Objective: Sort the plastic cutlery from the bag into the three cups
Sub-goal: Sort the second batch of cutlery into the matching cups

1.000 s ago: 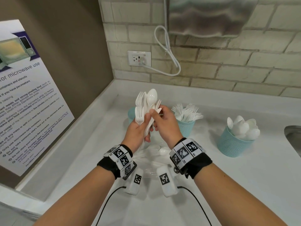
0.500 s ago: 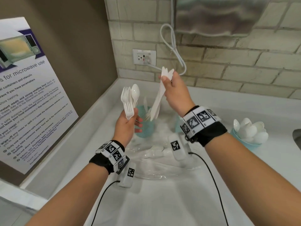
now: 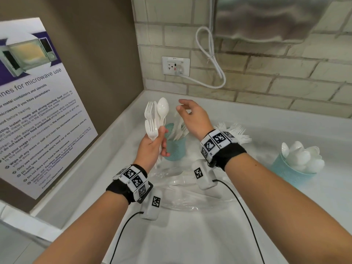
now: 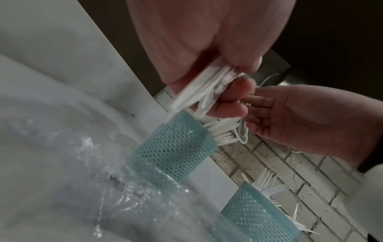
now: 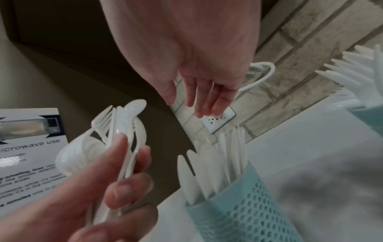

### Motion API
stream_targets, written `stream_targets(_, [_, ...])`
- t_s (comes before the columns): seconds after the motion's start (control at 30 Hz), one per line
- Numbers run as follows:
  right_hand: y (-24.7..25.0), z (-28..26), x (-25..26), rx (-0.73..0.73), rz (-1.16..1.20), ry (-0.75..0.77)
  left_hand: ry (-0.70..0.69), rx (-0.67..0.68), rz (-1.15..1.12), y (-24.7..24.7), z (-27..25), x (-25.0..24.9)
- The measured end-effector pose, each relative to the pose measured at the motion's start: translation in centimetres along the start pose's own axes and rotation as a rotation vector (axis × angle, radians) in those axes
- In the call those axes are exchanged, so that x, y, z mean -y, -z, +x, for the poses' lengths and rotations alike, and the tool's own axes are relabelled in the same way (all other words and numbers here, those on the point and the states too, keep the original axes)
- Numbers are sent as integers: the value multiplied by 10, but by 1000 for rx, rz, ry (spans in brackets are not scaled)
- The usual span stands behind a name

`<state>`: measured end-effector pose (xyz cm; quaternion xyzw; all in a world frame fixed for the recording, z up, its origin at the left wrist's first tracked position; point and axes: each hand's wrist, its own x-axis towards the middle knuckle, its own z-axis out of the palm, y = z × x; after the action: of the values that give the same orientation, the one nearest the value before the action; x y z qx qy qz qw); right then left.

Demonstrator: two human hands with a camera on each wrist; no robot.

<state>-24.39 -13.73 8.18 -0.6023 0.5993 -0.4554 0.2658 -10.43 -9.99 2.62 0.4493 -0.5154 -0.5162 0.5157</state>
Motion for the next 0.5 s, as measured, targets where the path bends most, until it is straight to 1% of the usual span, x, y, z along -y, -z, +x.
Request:
stream_targets(0.07, [2, -3, 4, -49, 3, 71, -4, 19, 7, -1, 0, -1])
stream_targets(0.1, [3, -7, 8, -53, 51, 95, -6, 27, 14, -2, 0, -2])
stream_targets(0.17, [6, -16, 15, -12, 126, 141, -4, 50, 42, -7, 0, -1])
stream_targets(0.27, [7, -21, 18, 54, 70, 256, 7, 63, 81, -12, 0, 1])
stream_targets(0.33, [9, -20, 16, 51, 58, 252, 9, 77, 92, -15, -2, 0])
stream_targets(0.5, [20, -20, 12, -30, 61, 196, -6, 115, 72, -17, -5, -3])
